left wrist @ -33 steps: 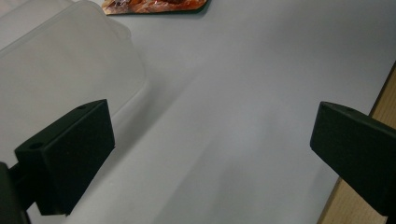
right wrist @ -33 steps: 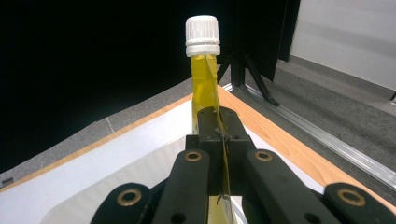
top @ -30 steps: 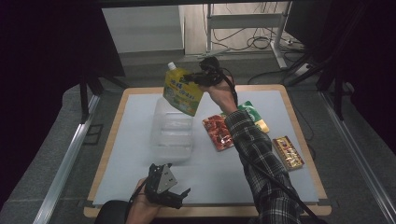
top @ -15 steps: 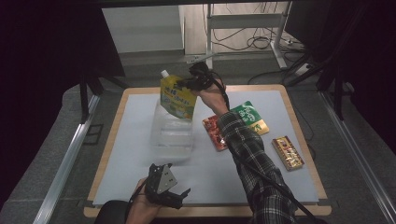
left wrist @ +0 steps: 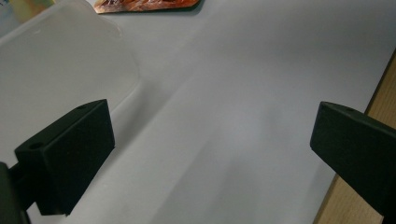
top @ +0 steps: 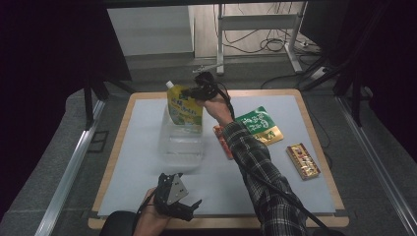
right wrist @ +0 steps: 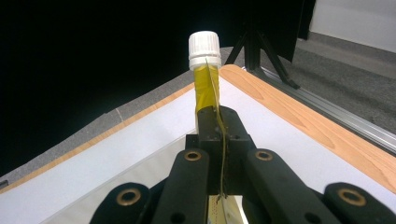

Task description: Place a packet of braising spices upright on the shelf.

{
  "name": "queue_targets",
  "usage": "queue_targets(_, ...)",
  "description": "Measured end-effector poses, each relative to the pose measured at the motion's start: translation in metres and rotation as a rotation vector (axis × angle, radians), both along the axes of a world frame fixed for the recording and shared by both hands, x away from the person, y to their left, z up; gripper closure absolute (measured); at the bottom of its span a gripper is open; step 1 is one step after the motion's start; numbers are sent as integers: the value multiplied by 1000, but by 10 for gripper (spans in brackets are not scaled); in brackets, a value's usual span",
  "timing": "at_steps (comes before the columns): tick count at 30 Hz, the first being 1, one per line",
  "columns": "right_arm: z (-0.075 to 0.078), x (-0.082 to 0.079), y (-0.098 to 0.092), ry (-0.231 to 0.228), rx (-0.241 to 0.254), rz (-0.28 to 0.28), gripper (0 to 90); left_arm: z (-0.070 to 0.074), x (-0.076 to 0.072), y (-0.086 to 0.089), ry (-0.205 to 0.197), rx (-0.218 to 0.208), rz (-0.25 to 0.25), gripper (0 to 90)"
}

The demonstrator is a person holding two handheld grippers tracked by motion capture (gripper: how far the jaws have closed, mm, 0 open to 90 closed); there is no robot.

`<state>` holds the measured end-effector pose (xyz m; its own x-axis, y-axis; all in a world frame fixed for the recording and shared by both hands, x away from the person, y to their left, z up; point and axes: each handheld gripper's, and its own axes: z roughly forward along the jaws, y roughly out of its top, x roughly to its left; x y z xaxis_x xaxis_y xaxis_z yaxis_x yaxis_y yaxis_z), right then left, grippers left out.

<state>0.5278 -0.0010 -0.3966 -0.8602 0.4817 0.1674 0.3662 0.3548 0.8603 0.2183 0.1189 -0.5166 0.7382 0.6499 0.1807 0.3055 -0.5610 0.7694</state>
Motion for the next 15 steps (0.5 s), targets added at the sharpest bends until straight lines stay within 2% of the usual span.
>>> queue_targets(2, 1, -2, 1, -24, -17, 0, 873, 0, 0, 0, -1, 1, 0, 0)
queue_targets(4, 2, -4, 2, -46, -57, 0, 821, 0, 1, 1, -5, 2, 0, 0)
queue_targets(7, 3, -8, 0, -75, -95, -16, 673, 0, 1, 1, -3, 2, 3, 0)
queue_targets(9, 4, -11, -1, -86, -96, -14, 611, 0, 1, 1, 0, 5, 3, 0)
queue_targets(15, 5, -17, -12, -127, -141, -42, 448, -1, 1, 0, 0, 10, 1, 0)
